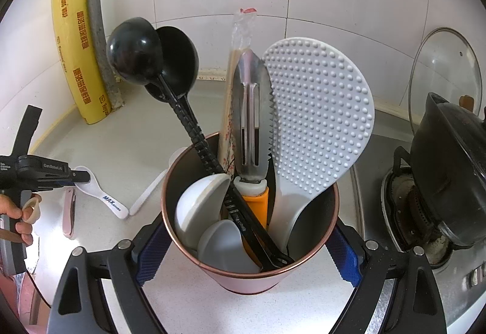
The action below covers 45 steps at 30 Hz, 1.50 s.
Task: Organize utensils
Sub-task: 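Lift the white MAX spoon off the counter with the left gripper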
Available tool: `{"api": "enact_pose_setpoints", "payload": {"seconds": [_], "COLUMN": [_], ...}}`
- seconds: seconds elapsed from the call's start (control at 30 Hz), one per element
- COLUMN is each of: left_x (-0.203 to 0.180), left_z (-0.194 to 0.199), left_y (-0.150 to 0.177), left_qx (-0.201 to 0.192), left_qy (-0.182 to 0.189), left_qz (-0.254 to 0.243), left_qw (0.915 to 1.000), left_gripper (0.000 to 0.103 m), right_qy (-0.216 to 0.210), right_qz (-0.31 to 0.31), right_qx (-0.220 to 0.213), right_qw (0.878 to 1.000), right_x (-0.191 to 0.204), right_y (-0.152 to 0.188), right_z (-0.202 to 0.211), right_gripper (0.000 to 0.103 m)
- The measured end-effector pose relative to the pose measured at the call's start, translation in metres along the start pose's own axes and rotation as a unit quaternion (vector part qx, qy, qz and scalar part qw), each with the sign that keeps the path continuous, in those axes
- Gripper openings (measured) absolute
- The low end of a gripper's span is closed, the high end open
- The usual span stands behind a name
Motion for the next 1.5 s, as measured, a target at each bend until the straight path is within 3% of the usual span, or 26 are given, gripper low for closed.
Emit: {"api": "enact_pose_setpoints", "payload": {"seconds": [0.47, 0.9, 1.5], "left_x": [-0.005, -0.018, -0.018], "left_z": [-0.001, 0.035, 0.049], "left_y": [0.001, -0.011, -0.014], "left_qx": [-0.007, -0.059, -0.075], "left_qy": [-0.004, -0.011, -0.014], "left_qz": [-0.013, -0.041, -0.038], "left_qw": [0.9999, 0.9974, 0.9963], "left_gripper": [0.009, 0.007, 0.007], "right_qy": [-0.001, -0.002, -0.001], "right_qz": [0.0, -0.002, -0.006], "right_qx": [0.0, -0.001, -0.003], "right_qw": [1.0, 1.0, 1.0], "right_x": [0.0, 0.0, -0.004], "right_y": [0.0, 0.0, -0.001], "right_z": [0.0, -0.001, -0.001], "right_gripper": [0.093, 0.093, 0.09]}}
Point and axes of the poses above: each gripper's, at about its wrist camera, not at the fingertips, and z roughly against the way its jaws point, x to its left, y to its underside, the point moved 4 cm from there along -z, roughly the way its jaws point, and after that the axes turned 11 degrees about -x, right-handed, at the moved point
